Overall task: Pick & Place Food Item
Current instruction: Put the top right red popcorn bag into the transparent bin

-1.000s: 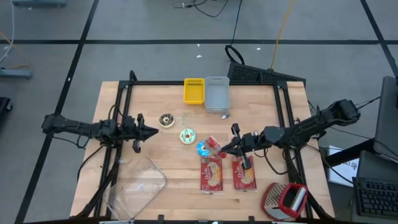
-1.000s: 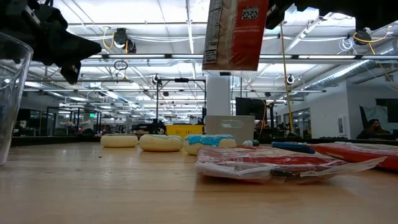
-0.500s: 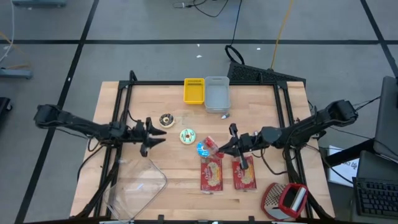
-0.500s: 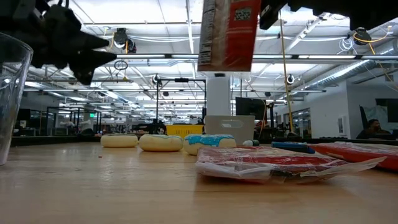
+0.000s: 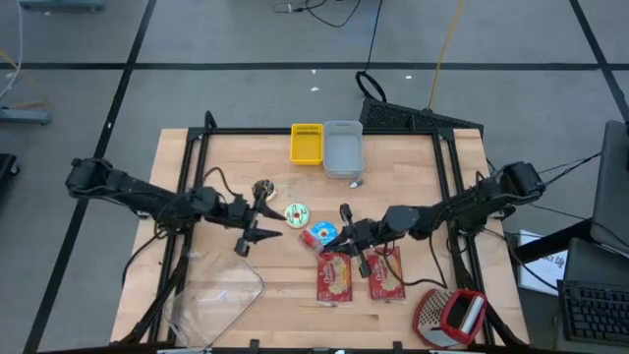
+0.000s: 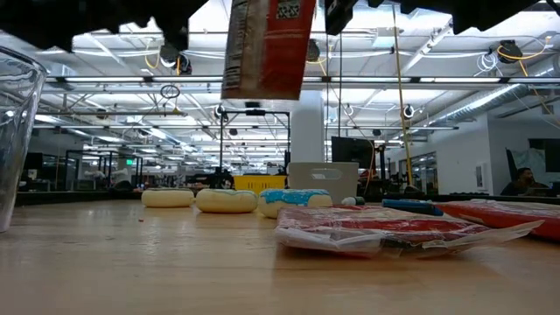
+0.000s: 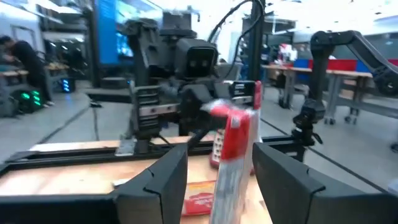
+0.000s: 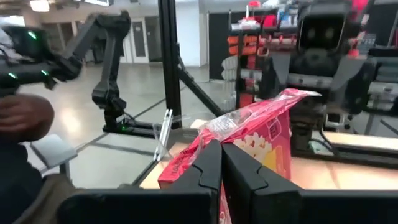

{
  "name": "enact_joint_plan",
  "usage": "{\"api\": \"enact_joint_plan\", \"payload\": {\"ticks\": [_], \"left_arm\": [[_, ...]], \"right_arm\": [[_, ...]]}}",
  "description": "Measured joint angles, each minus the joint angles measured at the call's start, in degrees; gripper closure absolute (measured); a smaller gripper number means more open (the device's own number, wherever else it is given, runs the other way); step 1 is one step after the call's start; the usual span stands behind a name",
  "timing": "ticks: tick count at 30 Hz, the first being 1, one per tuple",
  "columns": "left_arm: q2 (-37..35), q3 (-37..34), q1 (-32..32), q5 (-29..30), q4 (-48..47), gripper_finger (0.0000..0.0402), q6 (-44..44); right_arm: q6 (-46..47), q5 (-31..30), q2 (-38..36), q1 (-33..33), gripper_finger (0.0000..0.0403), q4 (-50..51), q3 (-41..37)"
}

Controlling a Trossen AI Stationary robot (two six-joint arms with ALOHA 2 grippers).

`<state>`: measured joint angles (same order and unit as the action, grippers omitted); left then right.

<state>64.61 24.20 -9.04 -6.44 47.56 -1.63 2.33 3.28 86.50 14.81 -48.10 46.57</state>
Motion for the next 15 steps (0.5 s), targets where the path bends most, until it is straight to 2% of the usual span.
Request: {"api": "enact_joint_plan", "payload": {"ticks": [7,15], "left_arm": [[9.0,8.9,0.0,-5.4,-6.0,0.0218,-0.3],[15.3,13.7,0.0,-7.2,-6.1,0.0224,2.0]], "right_arm": [[0.3,0.0,0.0,-0.2,0.0403,1.0,0.1],[1.1,0.0,0.0,-0.2,0.0403,1.7,0.1]]}}
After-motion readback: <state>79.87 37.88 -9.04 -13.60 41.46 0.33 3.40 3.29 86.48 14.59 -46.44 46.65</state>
